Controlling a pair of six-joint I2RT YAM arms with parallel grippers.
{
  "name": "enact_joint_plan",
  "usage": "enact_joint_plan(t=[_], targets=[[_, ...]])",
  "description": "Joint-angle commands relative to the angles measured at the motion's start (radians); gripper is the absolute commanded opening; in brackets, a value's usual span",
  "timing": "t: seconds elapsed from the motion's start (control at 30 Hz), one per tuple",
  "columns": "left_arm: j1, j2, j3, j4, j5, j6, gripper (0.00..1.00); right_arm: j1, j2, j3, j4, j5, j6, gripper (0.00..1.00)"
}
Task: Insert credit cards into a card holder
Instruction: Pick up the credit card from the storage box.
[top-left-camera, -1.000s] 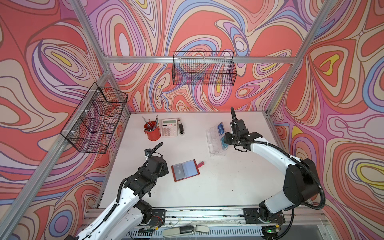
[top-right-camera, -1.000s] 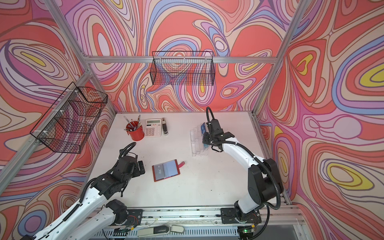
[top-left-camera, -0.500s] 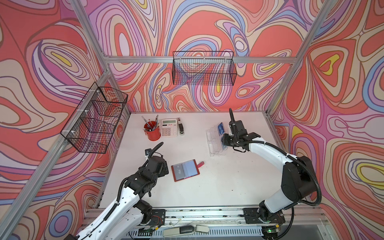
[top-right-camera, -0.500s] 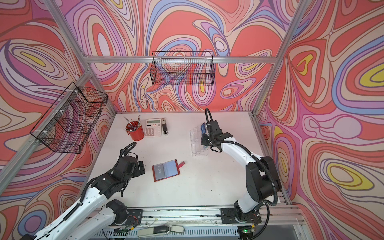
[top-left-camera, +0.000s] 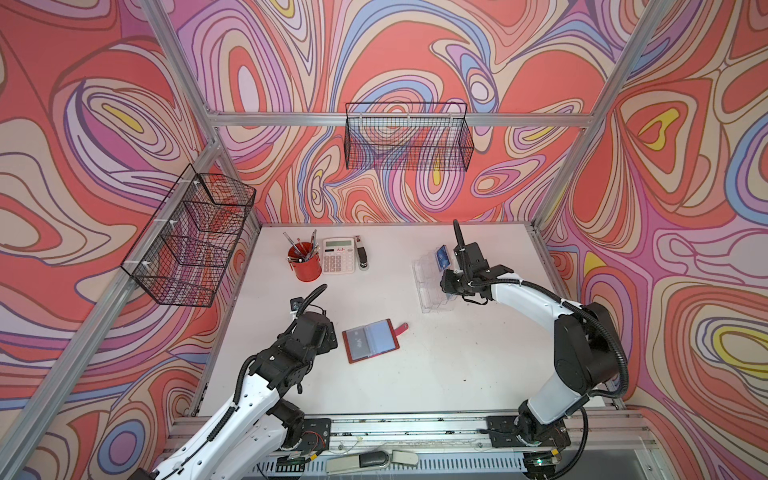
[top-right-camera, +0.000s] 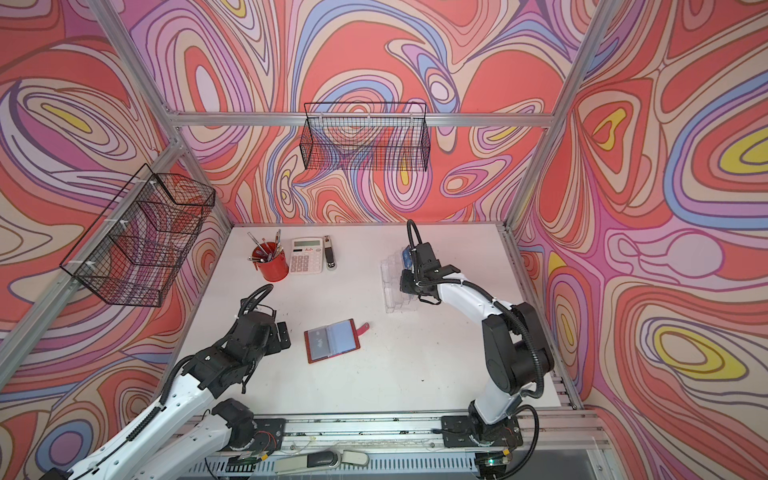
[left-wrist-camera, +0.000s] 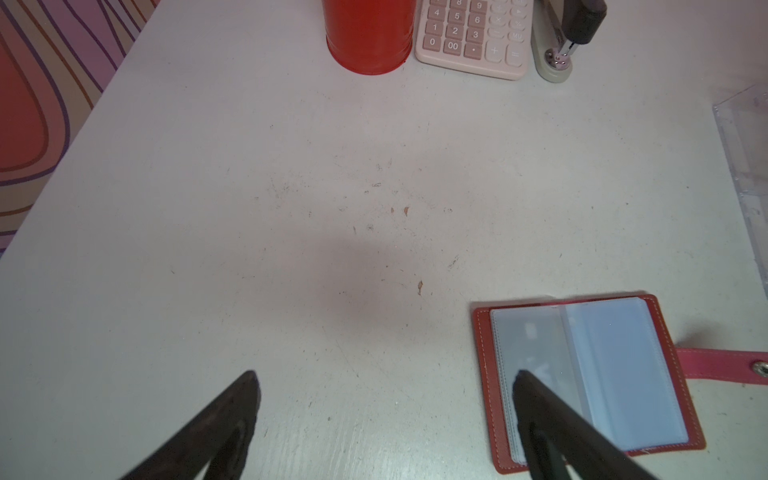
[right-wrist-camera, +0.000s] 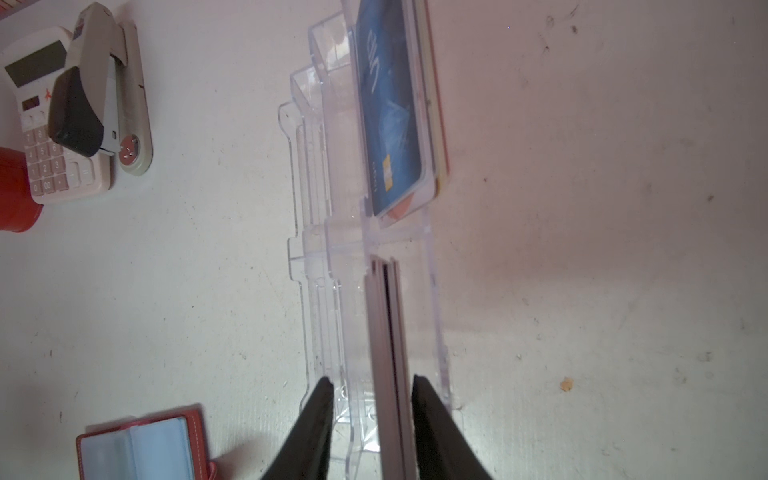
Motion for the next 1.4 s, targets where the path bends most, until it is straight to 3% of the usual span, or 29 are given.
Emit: enact_joint_plan(t=[0.0,0.4,0.8,1.1,1.37], targets=[[0.005,-0.004,-0.008,0.005,-0.002,0.010,0.97,-0.005,-0.039,-0.002,0.001,0.003,0.004,0.34],[0.004,-0.006,-0.009,0.004,-0.002,0.009,0.97,-0.015,-0.118,-0.033,0.025,-0.006,0.008,0.31],[0.004,-0.004,-0.009,0.007,0.000,0.010,0.97,-0.021,-0.137,-0.037,0.012,0.034,0.003,0.18],[0.004,-0.004,-0.009,0.006,0.003,0.010,0.97,-0.024,-0.163,-0.043,0.001,0.069,0.001,0.18],[0.004,-0.004,-0.009,0.006,0.003,0.010,0.97,-0.023,-0.173,-0.040,-0.012,0.093,-0.003,0.01]])
